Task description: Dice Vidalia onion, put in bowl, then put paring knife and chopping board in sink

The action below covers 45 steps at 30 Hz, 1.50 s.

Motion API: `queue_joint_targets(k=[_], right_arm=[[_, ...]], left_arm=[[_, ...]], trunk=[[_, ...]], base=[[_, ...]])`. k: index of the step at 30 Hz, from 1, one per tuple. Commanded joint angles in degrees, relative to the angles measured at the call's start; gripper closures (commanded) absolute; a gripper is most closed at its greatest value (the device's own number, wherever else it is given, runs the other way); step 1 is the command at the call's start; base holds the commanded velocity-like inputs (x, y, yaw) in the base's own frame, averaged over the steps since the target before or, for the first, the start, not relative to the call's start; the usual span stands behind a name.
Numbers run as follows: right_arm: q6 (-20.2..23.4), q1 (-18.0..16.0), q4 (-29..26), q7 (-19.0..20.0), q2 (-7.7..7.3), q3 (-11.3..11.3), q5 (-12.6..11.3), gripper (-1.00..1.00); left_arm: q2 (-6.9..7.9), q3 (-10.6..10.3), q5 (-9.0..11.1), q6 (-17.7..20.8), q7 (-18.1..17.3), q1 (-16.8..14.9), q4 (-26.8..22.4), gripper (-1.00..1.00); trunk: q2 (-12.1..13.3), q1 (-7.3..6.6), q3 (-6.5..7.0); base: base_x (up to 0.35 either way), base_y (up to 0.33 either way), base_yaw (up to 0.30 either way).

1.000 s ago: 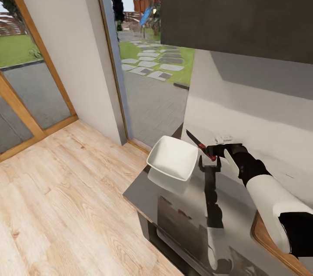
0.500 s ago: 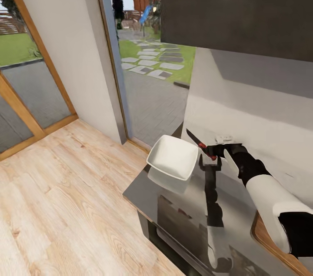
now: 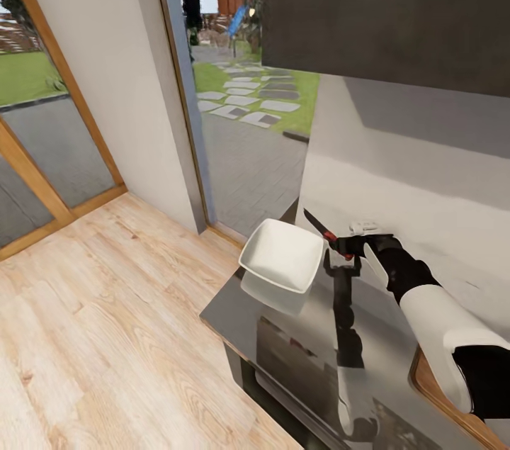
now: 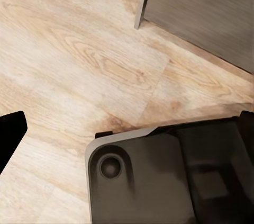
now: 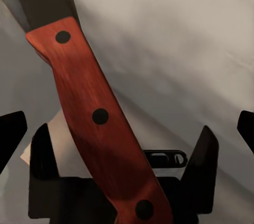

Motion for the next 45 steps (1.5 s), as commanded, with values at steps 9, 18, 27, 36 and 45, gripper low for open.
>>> queue_joint_targets(k=[9,18,27,36,45], right_arm=[[0.3,0.0,-0.1,-0.1,-0.08,0.3,-0.5,-1.0],[0.3,0.0,-0.1,-0.1,-0.08,0.3,-0.5,-1.0],[0.3,0.0,-0.1,-0.1,-0.08,0.3,-0.5,-1.0],[0.3,0.0,-0.1,-0.2,-0.08,0.3,-0.5,-1.0],[0.4,0.0,-0.1,-0.2,-0.08,0.3,-0.5,-1.0]], left_arm=[[0.08,-0.3,0.6,-0.1,0.1,0.0,-0.1,-1.0],[0.08,-0.3,0.6,-0.1,0.0,0.0,-0.1,-1.0],[0.08,-0.3,0.6,-0.1,0.1,0.0,-0.1,-1.0],[0.08,-0.3,0.6,-0.1,0.1,0.0,-0.1,-1.0],[0.08,-0.3,0.6,-0.1,0.1,0.0,-0.1,-1.0]], trunk=[[-0.1,0.03,-0.37],[-0.1,0.03,-0.64],[-0.1,0.03,-0.92],[-0.1,0.03,-1.06],[-0.1,0.03,-1.07]], base=[[0.0,0.0,0.0],[0.0,0.0,0.0],[0.0,0.0,0.0],[0.0,0.0,0.0],[0.0,0.0,0.0]])
